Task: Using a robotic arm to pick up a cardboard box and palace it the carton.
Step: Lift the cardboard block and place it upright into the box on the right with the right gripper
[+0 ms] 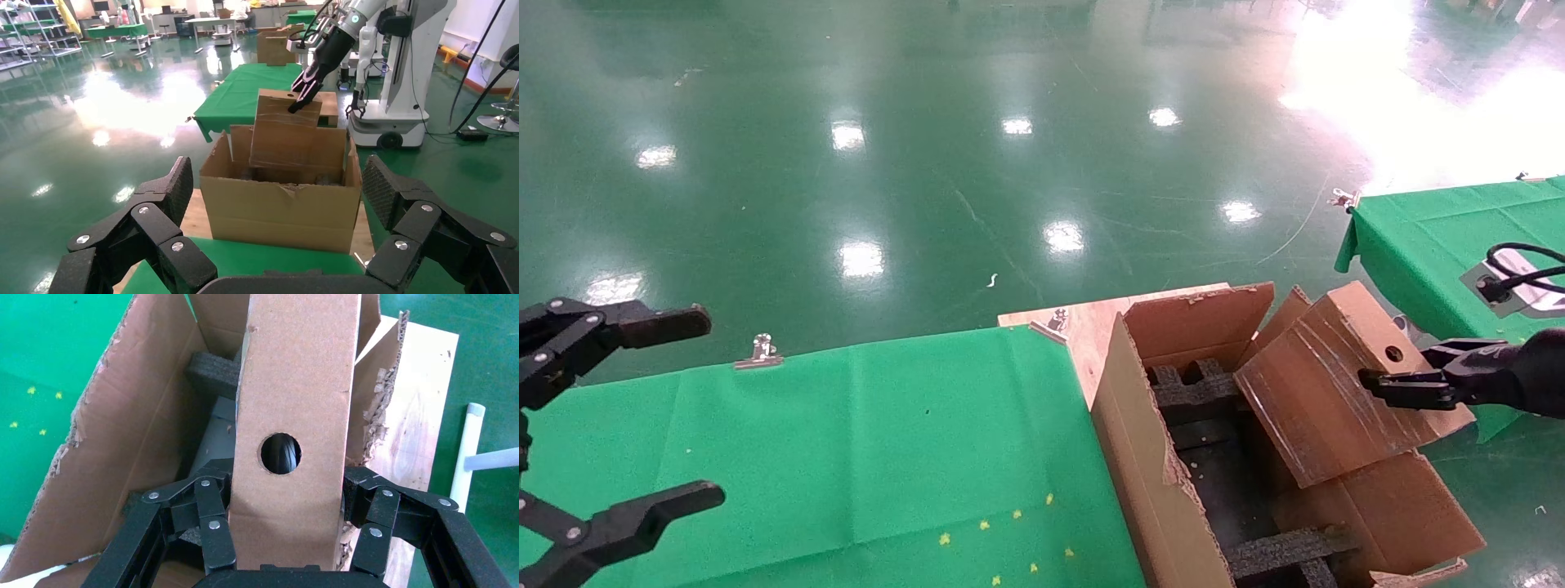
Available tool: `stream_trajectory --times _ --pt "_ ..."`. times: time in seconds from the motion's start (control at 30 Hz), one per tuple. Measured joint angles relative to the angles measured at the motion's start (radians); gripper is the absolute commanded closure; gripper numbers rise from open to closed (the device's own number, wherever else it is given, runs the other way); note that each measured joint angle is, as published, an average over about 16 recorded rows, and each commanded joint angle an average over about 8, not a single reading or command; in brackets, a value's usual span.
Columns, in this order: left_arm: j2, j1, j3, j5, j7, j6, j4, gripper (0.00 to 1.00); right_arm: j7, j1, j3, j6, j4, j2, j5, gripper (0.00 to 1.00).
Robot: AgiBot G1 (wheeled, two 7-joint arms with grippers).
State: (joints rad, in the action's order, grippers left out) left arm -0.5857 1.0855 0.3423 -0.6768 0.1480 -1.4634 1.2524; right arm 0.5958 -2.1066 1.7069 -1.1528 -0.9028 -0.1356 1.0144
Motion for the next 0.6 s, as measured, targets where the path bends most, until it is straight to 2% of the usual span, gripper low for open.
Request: stream_trajectory --times 0.27,0.6 --pt "0.000 0.000 0.000 0.000 0.000 0.000 0.000 0.00 0.076 0.030 0.022 0.055 0.006 -0.008 0.001 1.00" --pt "0.000 0.000 0.000 0.000 0.000 0.000 0.000 0.00 0.216 0.103 0.077 0.191 -0.036 -0.015 0.028 1.00"
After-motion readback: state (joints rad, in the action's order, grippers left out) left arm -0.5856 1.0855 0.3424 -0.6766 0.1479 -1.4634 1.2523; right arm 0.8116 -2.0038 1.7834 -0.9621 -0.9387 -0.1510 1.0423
